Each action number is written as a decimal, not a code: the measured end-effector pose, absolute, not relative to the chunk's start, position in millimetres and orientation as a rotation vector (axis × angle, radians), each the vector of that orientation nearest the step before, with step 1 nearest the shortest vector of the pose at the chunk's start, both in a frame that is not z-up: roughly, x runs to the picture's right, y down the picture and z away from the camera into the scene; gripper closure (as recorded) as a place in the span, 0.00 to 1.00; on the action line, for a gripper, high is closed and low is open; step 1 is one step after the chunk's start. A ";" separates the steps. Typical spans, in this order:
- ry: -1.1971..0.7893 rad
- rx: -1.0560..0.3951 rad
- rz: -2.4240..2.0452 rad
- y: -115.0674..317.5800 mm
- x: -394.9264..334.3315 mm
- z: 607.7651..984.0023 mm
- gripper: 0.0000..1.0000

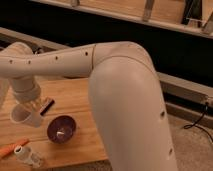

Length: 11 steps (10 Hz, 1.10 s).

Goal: Place the ceramic cup in the ceramic bowl

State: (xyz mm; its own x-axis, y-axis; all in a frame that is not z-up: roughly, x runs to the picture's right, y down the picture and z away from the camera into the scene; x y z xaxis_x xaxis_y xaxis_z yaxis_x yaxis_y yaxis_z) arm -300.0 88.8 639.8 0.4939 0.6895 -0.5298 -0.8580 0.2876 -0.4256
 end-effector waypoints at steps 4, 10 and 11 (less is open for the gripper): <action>0.273 -0.748 1.103 106.1 -264.2 646.2 1.00; 0.310 -0.789 1.148 149.8 -231.7 679.7 1.00; 0.309 -0.795 1.160 153.3 -229.3 687.0 1.00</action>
State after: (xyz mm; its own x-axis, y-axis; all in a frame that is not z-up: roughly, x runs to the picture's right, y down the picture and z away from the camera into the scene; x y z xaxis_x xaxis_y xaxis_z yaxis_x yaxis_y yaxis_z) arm -229.3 153.3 687.0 0.3960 0.6953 -0.5998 -0.9017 0.1709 -0.3972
